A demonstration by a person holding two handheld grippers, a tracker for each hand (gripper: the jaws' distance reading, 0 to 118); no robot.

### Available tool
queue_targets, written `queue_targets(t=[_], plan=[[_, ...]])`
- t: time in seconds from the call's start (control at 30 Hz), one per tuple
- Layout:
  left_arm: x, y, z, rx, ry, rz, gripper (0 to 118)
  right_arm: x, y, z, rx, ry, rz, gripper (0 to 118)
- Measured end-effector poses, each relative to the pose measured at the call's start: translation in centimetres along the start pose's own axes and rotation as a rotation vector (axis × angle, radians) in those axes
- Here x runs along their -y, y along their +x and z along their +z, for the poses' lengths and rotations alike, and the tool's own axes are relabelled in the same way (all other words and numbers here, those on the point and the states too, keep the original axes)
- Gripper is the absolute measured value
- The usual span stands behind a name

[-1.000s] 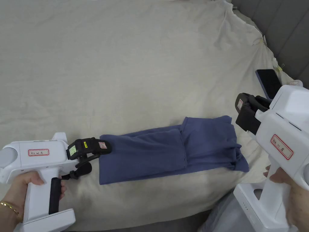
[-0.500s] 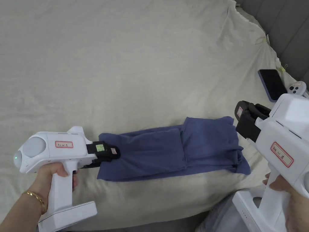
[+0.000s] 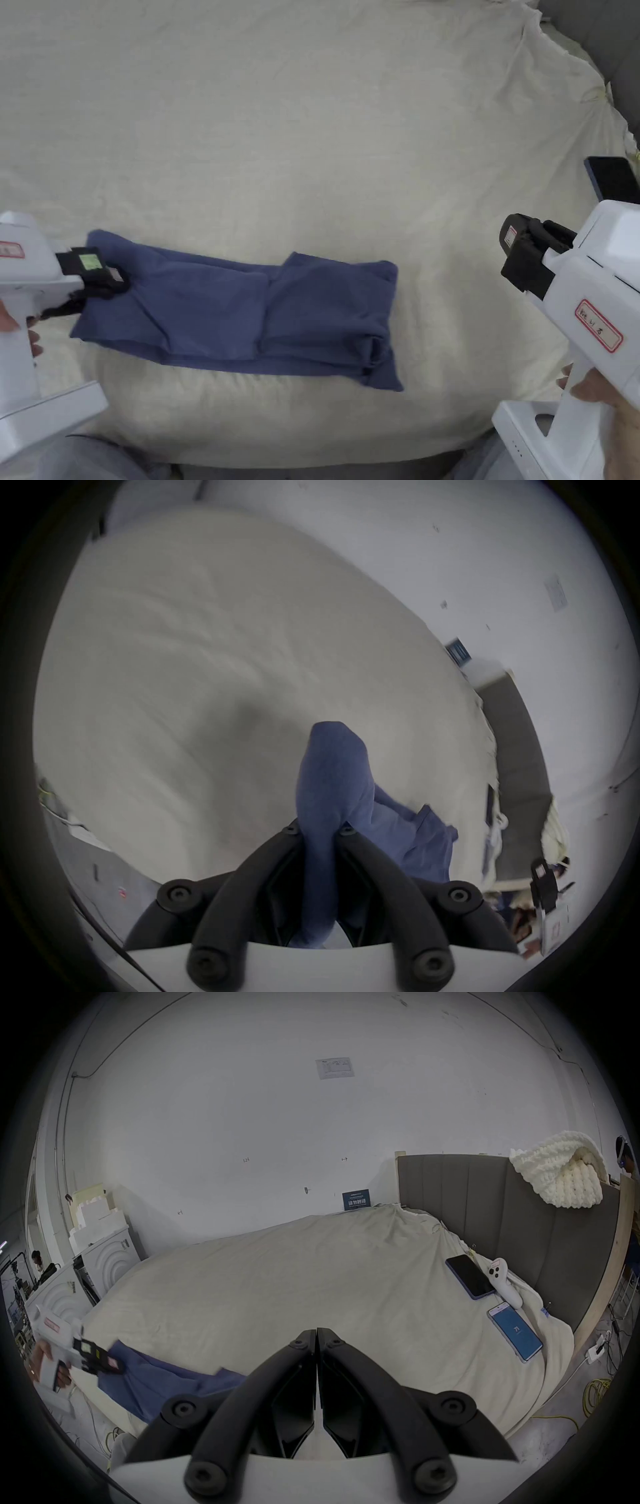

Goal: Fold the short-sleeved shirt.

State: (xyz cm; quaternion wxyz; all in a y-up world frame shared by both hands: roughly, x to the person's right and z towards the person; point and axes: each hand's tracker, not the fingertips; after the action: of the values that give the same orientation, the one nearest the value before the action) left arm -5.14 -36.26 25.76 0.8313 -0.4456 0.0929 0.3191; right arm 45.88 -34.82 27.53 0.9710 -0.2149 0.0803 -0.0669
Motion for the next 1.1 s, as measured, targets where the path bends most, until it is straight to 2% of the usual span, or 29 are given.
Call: queue_targets(t=[0.1, 0.23, 0.37, 0.53, 0.67, 0.77, 0.9, 0.97, 1.1], plan=[[0.0, 2.0, 2.6, -0.052, 0.078, -0.069, 7, 0.3, -0.3, -0.2, -0.009, -0.011, -0.004, 0], [2.2, 6.6, 4.3, 0.069, 0.102, -0.177, 7, 0.5, -0.3, -0.4, -0.026, -0.017, -0.028, 0], [5.6, 11.7, 3.0, 0.136, 0.048, -0.306, 7, 0.4, -0.2, 0.0, -0.025, -0.009, -0.036, 0], [9.9, 17.7, -1.0, 0.132, -0.037, -0.493, 7, 0.1, 0.6, 1.0, -0.012, 0.011, -0.04, 0], [12.4, 20.9, -5.6, 0.178, -0.166, -0.49, 7, 0.2, 1.3, 1.7, 0.014, 0.017, -0.045, 0], [14.6, 22.9, -9.1, 0.139, -0.215, -0.547, 8, 0.4, 1.9, 2.1, 0.033, 0.012, -0.051, 0], [16.5, 24.1, -13.3, 0.09, -0.252, -0.52, 9, 0.6, 2.7, 2.5, 0.058, 0.007, -0.056, 0], [17.2, 24.1, -14.6, 0.052, -0.251, -0.489, 22, 0.6, 3.0, 2.6, 0.066, 0.008, -0.062, 0], [17.8, 23.7, -15.4, 0.136, -0.271, -0.43, 80, 0.4, 3.3, 2.6, 0.076, 0.009, -0.066, 0]])
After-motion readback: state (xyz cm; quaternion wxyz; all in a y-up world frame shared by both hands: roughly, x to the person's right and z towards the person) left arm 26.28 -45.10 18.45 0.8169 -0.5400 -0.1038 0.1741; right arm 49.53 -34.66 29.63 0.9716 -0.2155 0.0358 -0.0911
